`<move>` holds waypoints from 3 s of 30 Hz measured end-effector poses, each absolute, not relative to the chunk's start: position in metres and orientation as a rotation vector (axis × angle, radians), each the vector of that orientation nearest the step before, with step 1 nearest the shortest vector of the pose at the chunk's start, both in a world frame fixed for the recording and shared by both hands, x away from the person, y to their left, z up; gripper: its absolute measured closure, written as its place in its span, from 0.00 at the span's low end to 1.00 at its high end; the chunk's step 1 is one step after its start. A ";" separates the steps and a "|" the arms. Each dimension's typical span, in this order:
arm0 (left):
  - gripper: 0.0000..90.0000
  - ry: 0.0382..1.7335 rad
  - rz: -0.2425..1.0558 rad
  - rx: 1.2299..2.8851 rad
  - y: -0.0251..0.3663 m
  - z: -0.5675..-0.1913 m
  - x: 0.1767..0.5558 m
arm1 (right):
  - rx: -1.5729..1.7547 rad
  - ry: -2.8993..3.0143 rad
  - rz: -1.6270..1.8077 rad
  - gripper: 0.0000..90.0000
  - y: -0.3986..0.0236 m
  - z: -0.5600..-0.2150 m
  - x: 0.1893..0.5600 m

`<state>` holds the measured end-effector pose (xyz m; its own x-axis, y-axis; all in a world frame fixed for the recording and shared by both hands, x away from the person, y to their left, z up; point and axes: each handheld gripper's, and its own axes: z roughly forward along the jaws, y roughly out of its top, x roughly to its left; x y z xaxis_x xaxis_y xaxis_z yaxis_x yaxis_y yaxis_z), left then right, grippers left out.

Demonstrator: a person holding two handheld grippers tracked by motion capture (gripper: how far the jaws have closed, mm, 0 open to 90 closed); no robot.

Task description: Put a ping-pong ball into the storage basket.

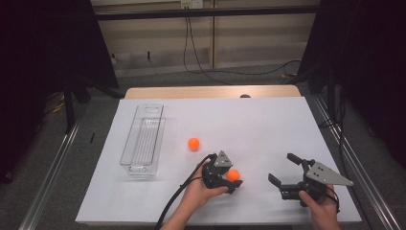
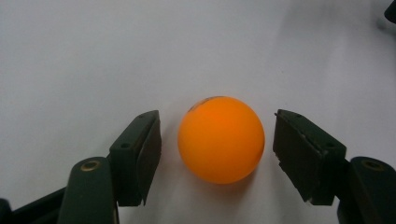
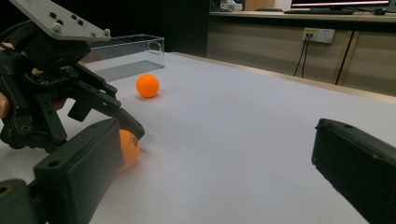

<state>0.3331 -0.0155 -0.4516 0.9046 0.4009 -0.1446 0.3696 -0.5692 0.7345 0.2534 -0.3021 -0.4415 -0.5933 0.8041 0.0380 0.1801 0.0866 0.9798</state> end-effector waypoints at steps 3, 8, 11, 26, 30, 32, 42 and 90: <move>0.38 0.541 0.050 2.233 -0.016 -0.452 0.334 | 0.967 1.846 1.541 0.02 -0.302 -0.441 0.253; 0.41 0.551 0.055 2.230 -0.017 -0.453 0.335 | 0.966 1.847 1.543 0.02 -0.302 -0.441 0.253; 0.42 0.557 0.054 2.233 -0.017 -0.454 0.335 | 0.966 1.846 1.543 0.02 -0.302 -0.441 0.253; 0.45 0.562 0.049 2.244 -0.017 -0.454 0.336 | 0.965 1.844 1.540 0.02 -0.302 -0.441 0.253; 0.46 0.564 0.044 2.245 -0.018 -0.454 0.337 | 0.966 1.847 1.538 0.02 -0.302 -0.442 0.254; 0.46 0.564 0.043 2.246 -0.018 -0.454 0.337 | 0.964 1.845 1.539 0.02 -0.302 -0.441 0.254; 0.46 0.563 0.049 2.248 -0.018 -0.454 0.337 | 0.963 1.848 1.537 0.02 -0.302 -0.442 0.254; 0.56 0.603 -0.012 2.177 -0.008 -0.440 0.342 | 0.925 1.856 1.501 0.02 -0.300 -0.440 0.250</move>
<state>0.3420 -0.0077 -0.4399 0.8833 0.4167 -0.2148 0.4249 -0.5182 0.7422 0.2498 -0.3003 -0.4400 -0.5957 0.8031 -0.0093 0.1586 0.1289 0.9789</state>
